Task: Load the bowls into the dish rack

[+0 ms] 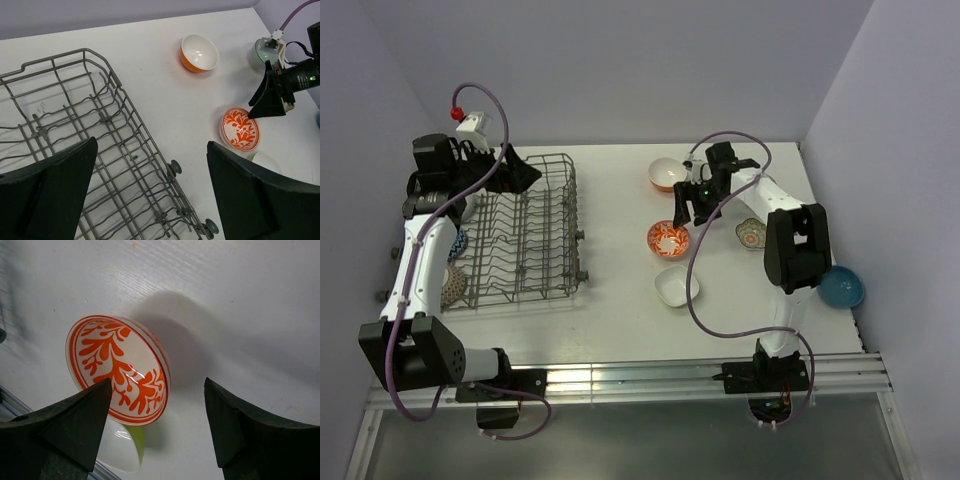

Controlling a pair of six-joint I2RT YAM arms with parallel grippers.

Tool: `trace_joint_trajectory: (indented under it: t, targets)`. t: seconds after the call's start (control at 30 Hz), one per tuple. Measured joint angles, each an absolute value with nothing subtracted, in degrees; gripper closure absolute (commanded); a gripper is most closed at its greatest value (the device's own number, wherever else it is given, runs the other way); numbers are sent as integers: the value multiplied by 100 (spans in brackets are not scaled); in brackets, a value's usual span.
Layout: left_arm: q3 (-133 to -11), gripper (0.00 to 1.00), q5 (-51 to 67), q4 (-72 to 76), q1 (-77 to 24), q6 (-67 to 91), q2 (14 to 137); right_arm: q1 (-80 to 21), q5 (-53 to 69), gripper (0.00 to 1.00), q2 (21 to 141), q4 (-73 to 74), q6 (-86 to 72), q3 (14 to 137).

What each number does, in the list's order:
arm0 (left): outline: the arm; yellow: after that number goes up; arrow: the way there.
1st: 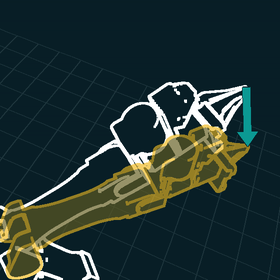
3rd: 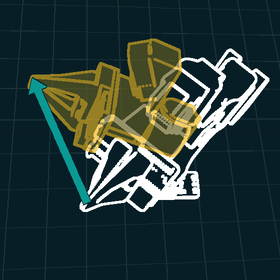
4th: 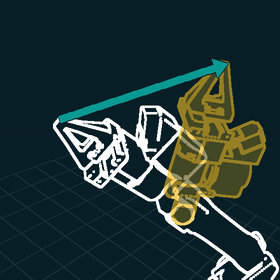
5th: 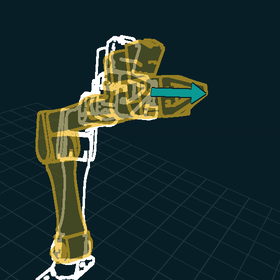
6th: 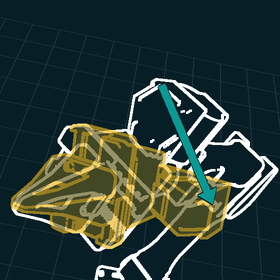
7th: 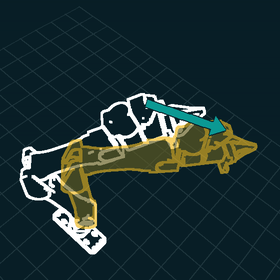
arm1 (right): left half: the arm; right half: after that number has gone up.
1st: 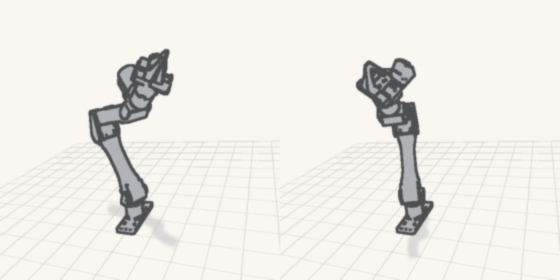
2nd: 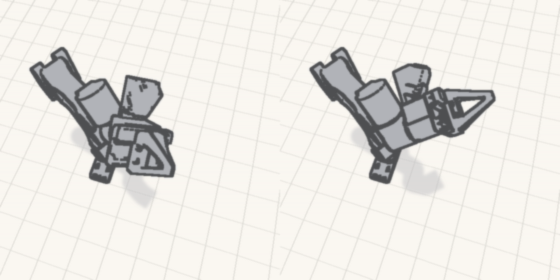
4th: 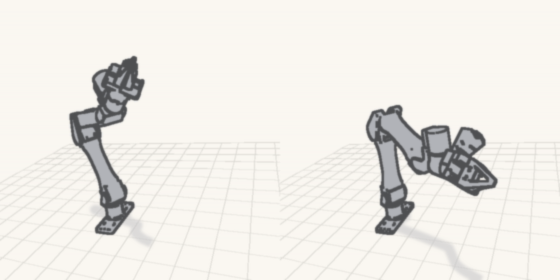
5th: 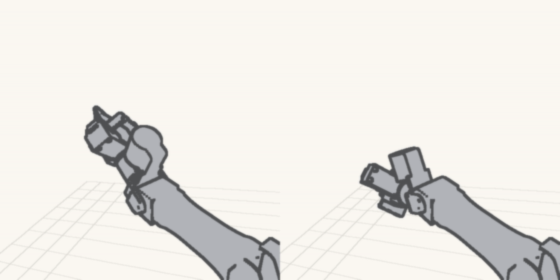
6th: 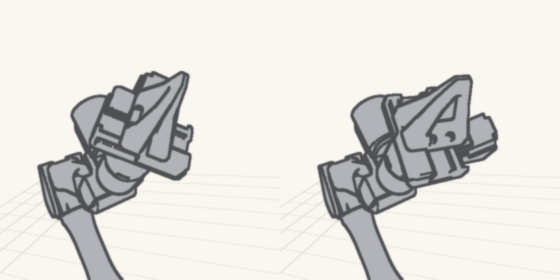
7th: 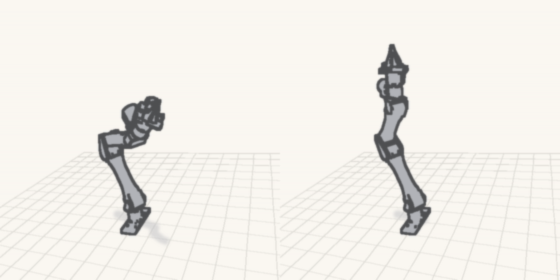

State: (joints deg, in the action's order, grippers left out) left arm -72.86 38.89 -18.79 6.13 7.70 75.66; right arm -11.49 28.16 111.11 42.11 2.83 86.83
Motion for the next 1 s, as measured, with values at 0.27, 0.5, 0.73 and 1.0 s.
trace_joint_trajectory:
  t: [0.27, 0.5, 0.73, 1.0]
  targets:
    - [-7286, 5, 3922, -1990, 548, 775, 7752, -1247, 2808, 42, 11233, 4152, 296, 8418]
    - [-7286, 5, 3924, -2053, 517, 762, 7752, -1288, 2788, 66, 11493, 4018, 134, 8388]
    - [-7286, 4, 3922, -2178, 515, 701, 7741, -1288, 2731, 100, 11563, 3962, 73, 8394]
    - [-7297, 0, 4056, -2460, 515, 587, 7736, -1240, 3076, 100, 11568, 4265, 10, 8984]
